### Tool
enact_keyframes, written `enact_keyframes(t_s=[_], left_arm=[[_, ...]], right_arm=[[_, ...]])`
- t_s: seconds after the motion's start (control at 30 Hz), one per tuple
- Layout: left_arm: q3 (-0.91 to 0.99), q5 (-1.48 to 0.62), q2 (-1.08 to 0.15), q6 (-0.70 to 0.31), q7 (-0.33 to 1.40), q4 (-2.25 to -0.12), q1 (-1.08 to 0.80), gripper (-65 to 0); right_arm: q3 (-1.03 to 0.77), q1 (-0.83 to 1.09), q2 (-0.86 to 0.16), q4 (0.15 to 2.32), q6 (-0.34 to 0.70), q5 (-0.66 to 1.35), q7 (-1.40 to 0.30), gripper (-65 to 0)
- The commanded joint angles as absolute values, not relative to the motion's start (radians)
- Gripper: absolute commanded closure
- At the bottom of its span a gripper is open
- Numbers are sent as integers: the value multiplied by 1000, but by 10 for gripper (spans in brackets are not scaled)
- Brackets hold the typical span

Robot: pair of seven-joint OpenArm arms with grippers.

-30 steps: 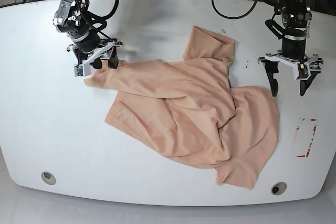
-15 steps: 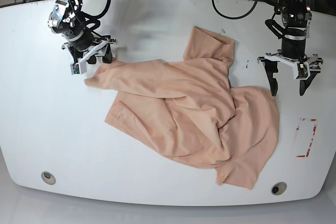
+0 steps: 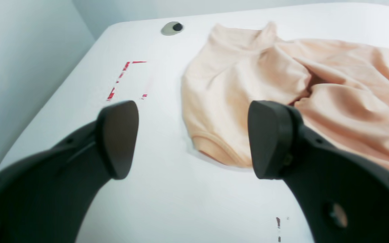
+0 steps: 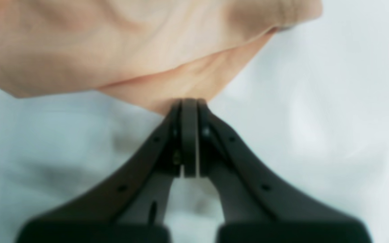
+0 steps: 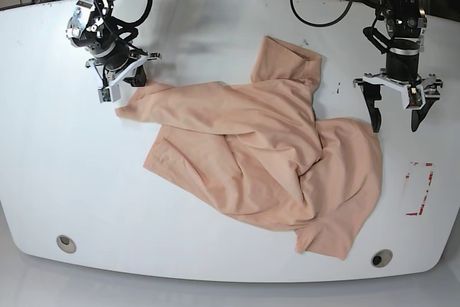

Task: Fold the T-shirt properly
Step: 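Release the shirt edge and lift the right gripper away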

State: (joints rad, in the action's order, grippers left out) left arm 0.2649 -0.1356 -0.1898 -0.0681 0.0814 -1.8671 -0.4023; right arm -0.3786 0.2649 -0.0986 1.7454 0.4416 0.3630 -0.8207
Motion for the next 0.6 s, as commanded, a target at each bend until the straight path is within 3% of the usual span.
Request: enact_keyframes(t_s=[0.0, 0.57], left_arm=[[270, -134, -198, -66, 50, -1889, -403, -476], [269, -135, -197, -64, 46, -1869, -418, -481]], right_arm=[[-394, 272, -109, 1813, 442, 372, -810, 0], [-555, 322, -117, 1932, 439, 418, -820, 0]])
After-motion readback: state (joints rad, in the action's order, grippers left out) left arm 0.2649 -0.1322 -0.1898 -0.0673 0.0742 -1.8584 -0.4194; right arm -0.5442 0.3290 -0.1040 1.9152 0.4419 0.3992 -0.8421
